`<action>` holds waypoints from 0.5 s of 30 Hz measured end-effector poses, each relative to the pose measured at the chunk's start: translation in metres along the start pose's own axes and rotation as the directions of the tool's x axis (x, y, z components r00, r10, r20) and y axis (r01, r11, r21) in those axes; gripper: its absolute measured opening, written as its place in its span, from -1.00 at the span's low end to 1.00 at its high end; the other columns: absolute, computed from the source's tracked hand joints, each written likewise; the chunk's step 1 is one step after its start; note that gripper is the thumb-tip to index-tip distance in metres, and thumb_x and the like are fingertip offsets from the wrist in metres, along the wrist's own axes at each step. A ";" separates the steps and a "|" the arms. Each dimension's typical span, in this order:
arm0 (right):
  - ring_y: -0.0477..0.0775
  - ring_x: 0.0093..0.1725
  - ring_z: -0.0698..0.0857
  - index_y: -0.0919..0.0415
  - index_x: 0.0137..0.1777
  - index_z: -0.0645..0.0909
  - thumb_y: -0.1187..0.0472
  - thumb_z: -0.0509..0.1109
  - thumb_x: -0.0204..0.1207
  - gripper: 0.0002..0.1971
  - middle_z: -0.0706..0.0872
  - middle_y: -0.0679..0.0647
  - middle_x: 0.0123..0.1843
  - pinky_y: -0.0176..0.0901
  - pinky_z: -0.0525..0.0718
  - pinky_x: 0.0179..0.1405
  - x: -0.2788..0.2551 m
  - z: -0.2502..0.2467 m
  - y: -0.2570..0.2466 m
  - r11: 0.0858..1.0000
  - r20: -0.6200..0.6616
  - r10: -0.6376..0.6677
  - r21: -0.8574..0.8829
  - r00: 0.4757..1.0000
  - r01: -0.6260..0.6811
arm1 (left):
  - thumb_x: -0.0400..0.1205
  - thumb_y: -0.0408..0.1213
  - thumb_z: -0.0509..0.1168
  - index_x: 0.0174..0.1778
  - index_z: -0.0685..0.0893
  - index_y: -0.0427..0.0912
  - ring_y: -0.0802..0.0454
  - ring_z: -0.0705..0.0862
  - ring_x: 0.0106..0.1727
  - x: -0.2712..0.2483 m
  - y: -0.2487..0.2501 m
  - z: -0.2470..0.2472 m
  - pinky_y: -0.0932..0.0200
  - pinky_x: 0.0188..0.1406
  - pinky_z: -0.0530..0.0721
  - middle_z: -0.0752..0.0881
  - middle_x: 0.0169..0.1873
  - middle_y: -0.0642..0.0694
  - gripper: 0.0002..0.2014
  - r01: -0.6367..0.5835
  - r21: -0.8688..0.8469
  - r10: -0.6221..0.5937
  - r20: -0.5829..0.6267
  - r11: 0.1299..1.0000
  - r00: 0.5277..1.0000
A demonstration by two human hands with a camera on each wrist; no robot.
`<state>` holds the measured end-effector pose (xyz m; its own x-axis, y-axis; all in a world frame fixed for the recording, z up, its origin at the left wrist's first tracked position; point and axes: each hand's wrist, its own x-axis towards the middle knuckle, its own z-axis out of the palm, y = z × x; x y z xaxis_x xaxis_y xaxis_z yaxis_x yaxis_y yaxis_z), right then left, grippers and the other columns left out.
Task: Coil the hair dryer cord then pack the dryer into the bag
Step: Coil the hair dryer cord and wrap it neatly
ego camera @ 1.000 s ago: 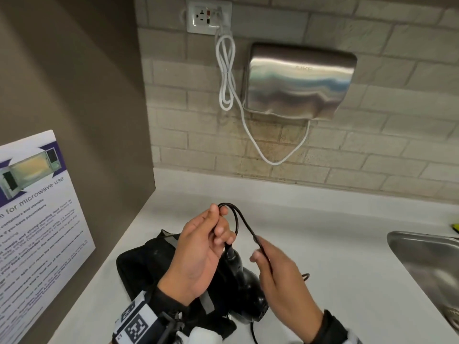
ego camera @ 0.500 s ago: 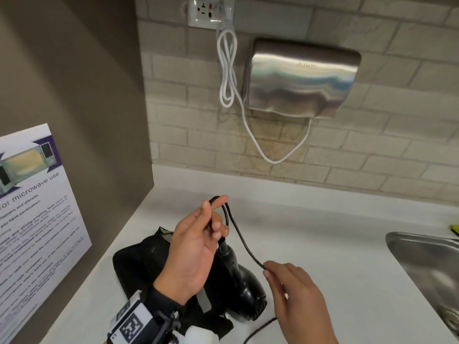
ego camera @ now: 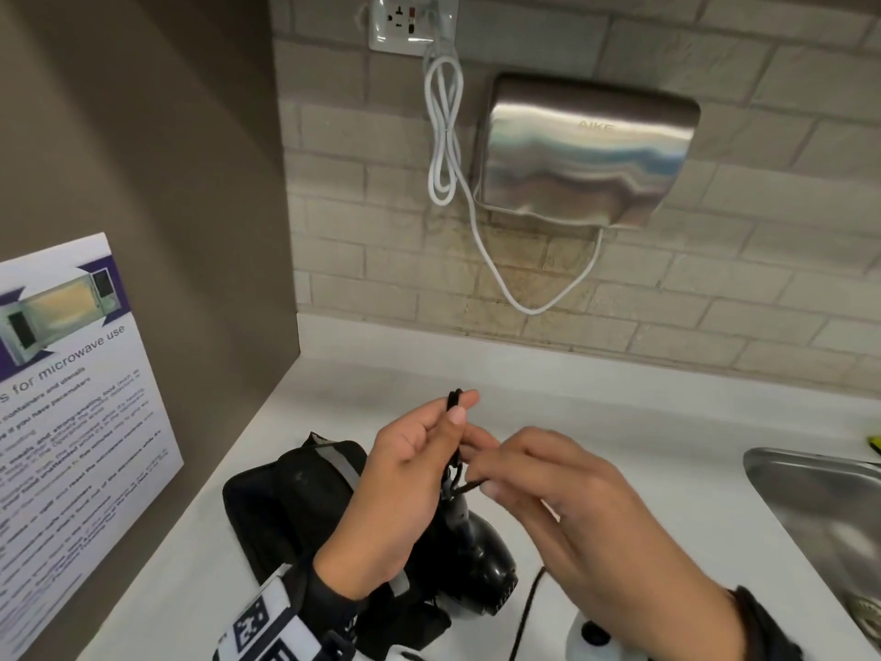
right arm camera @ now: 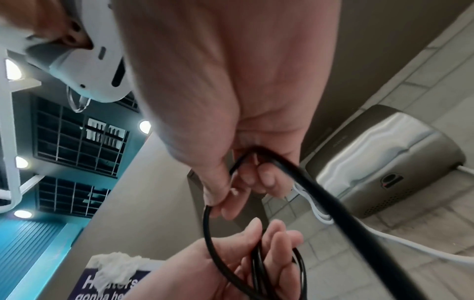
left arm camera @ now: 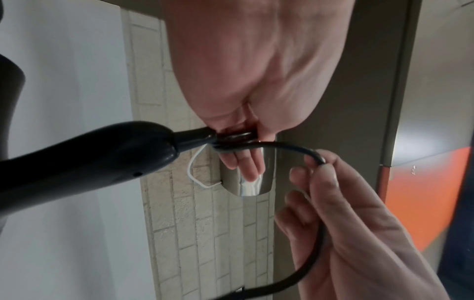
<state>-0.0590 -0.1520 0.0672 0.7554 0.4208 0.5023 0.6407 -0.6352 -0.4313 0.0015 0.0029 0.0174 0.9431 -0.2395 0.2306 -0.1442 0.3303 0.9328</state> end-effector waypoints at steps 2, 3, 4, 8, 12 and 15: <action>-0.10 -0.05 0.72 -0.08 0.19 0.71 0.19 0.32 0.64 -0.77 0.64 -0.14 -0.15 -0.39 0.62 -0.06 0.007 -0.004 0.001 0.996 -0.040 0.031 0.091 0.999 -0.027 | 0.71 -0.10 0.19 0.32 0.70 -0.14 0.04 0.78 0.06 -0.002 0.000 0.002 0.21 0.14 0.62 0.86 -0.01 -0.18 -0.65 0.001 0.027 -0.002 0.050 1.000 0.999; -0.09 -0.12 0.70 -0.06 0.16 0.74 0.19 0.33 0.64 -0.78 0.65 -0.14 -0.20 -0.45 0.57 -0.14 0.010 -0.006 0.002 0.992 -0.057 0.054 0.115 0.997 -0.047 | 0.72 -0.10 0.17 0.32 0.70 -0.09 0.00 0.79 0.01 -0.004 0.001 0.003 0.18 0.11 0.64 0.86 -0.08 -0.15 -0.66 -0.013 0.039 0.010 0.079 0.999 0.997; -0.09 -0.18 0.67 -0.07 0.12 0.76 0.19 0.33 0.65 -0.80 0.66 -0.11 -0.26 -0.50 0.52 -0.21 0.013 -0.008 0.003 0.988 -0.076 0.081 0.140 0.994 -0.070 | 0.75 -0.11 0.13 0.29 0.72 -0.09 -0.02 0.79 -0.08 -0.006 0.001 0.003 0.14 0.07 0.66 0.85 -0.17 -0.13 -0.67 -0.036 0.051 0.030 0.116 0.998 0.993; -0.13 -0.32 0.64 -0.09 -0.04 0.78 0.19 0.38 0.60 -0.83 0.69 -0.31 -0.31 -0.47 0.49 -0.36 0.019 -0.004 0.016 0.941 -0.163 0.240 0.281 0.957 -0.188 | 0.79 -0.05 0.03 0.25 0.72 -0.05 -0.02 0.72 -0.25 -0.010 0.002 -0.002 0.16 -0.03 0.61 0.79 -0.27 -0.15 -0.62 -0.069 0.096 0.049 0.202 0.993 0.978; -0.19 -0.32 0.70 -0.04 -0.05 0.77 0.17 0.41 0.56 -0.88 0.83 -0.20 -0.27 -0.46 0.53 -0.29 0.022 0.008 0.029 0.888 -0.241 0.342 0.399 0.908 -0.229 | 0.76 -0.15 0.14 0.28 0.72 -0.11 0.05 0.66 -0.34 -0.009 0.003 -0.004 0.32 -0.13 0.60 0.75 -0.33 -0.12 -0.69 -0.091 0.097 0.066 0.237 0.991 0.969; -0.15 -0.28 0.74 -0.01 -0.02 0.78 0.16 0.44 0.55 -0.89 0.86 -0.14 -0.26 -0.32 0.59 -0.23 0.023 0.016 0.034 0.870 -0.263 0.370 0.435 0.891 -0.232 | 0.72 -0.11 0.19 0.22 0.73 -0.15 0.04 0.55 -0.41 -0.004 0.001 -0.006 0.24 -0.22 0.59 0.67 -0.41 -0.10 -0.69 -0.061 0.029 0.052 0.238 0.998 0.970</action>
<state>-0.0180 -0.1534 0.0525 0.8738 -0.0300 0.4853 0.4417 -0.3684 -0.8180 -0.0005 0.0096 0.0159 0.8358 -0.4325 0.3382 -0.2097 0.3179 0.9246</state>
